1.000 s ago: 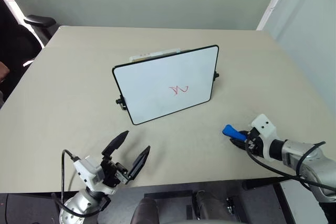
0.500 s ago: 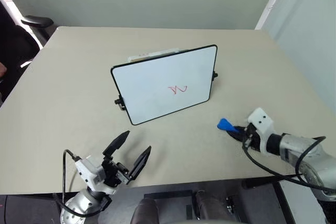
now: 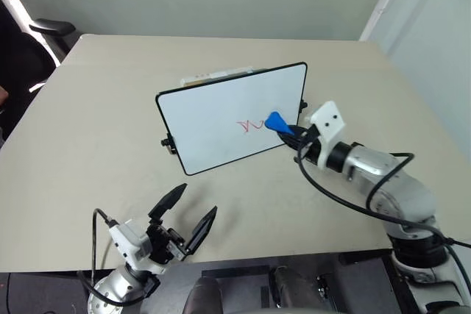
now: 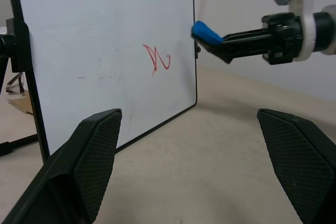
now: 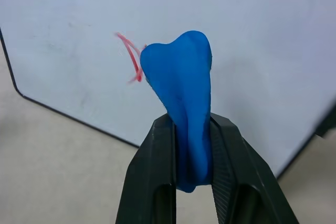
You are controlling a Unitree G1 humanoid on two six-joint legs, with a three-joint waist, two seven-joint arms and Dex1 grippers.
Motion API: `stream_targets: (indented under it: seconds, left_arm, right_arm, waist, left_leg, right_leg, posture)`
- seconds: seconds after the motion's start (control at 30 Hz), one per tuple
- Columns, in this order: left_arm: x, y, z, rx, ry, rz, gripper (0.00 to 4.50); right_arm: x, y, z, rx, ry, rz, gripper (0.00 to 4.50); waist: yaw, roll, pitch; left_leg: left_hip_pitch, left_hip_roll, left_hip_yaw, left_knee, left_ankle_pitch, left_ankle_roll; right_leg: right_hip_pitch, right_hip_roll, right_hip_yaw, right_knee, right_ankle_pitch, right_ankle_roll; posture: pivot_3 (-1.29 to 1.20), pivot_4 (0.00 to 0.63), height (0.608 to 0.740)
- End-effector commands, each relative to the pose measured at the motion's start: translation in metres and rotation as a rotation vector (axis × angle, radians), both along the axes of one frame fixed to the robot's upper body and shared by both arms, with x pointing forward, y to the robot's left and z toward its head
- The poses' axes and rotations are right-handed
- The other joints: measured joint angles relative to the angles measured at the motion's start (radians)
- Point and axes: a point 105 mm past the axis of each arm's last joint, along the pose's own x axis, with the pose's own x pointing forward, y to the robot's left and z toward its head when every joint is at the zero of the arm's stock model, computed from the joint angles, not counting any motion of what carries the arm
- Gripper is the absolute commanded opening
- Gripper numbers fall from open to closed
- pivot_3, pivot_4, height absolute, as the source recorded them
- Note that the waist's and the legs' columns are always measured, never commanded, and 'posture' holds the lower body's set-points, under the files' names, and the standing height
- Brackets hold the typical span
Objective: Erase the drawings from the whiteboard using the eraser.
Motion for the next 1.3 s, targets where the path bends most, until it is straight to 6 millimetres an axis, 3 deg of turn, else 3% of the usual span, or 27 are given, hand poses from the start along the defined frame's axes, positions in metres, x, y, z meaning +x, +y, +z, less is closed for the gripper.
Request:
stream_targets:
  seconds: [0.03, 0.2, 0.33, 0.53, 0.77, 1.07, 1.3]
  left_arm:
    - [-0.002, 0.0, 0.012, -0.001, -0.046, 0.001, 4.5]
    - [0.0, 0.003, 0.012, 0.0, -0.047, 0.01, 4.5]
    - [0.0, 0.004, 0.013, 0.001, -0.05, 0.014, 4.5]
    - [0.0, 0.006, 0.014, 0.001, -0.053, 0.02, 4.5]
    - [0.002, 0.01, 0.015, -0.001, -0.053, 0.032, 4.5]
    - [0.003, 0.014, 0.015, -0.004, -0.054, 0.043, 4.5]
    - [0.003, 0.017, 0.016, -0.003, -0.053, 0.048, 4.5]
  right_arm:
    - [0.007, 0.006, 0.011, -0.021, -0.091, -0.006, 0.47]
    - [0.018, 0.007, -0.003, -0.064, -0.076, -0.032, 0.47]
    - [0.033, -0.005, -0.031, -0.122, -0.013, -0.107, 0.47]
    - [0.038, -0.004, -0.036, -0.145, -0.001, -0.109, 0.47]
    - [0.041, 0.013, -0.006, -0.117, -0.085, -0.049, 0.47]
    - [0.027, 0.034, 0.015, -0.089, -0.144, 0.064, 0.47]
    - [0.024, 0.038, 0.01, -0.103, -0.131, 0.094, 0.47]
  waist:
    - [0.0, 0.0, 0.0]
    - [0.0, 0.0, 0.0]
    - [0.0, 0.0, 0.0]
    - [-0.002, 0.0, 0.0]
    - [-0.01, 0.001, 0.0]
    - [-0.019, 0.001, 0.0]
    - [-0.016, 0.001, 0.0]
  left_leg:
    - [0.0, 0.0, 0.0, 0.0, 0.0, 0.0]
    - [0.0, 0.0, -0.001, 0.001, 0.0, 0.0]
    - [0.001, 0.0, -0.001, 0.001, 0.001, -0.002]
    - [0.001, 0.0, -0.001, 0.001, 0.002, -0.004]
    - [0.001, 0.0, -0.001, 0.001, 0.004, -0.007]
    - [0.0, 0.0, -0.001, 0.0, 0.005, -0.007]
    - [-0.002, 0.0, -0.001, 0.0, 0.005, -0.007]
  right_leg:
    - [0.0, 0.0, 0.0, 0.0, 0.001, 0.003]
    - [0.0, 0.0, 0.0, 0.0, 0.002, 0.005]
    - [0.0, -0.001, 0.0, 0.0, 0.003, 0.006]
    - [0.0, -0.001, 0.0, 0.0, 0.003, 0.006]
    - [-0.001, 0.0, 0.0, 0.0, 0.006, 0.002]
    - [-0.002, 0.0, 0.0, 0.0, 0.008, -0.001]
    - [-0.003, 0.0, 0.0, 0.0, 0.007, -0.002]
  posture:
    - [0.0, 0.15, 0.74]
    - [0.0, 0.15, 0.74]
    - [0.0, 0.15, 0.74]
    - [0.0, 0.15, 0.74]
    - [0.0, 0.15, 0.74]
    - [0.0, 0.15, 0.74]
    - [0.0, 0.15, 0.74]
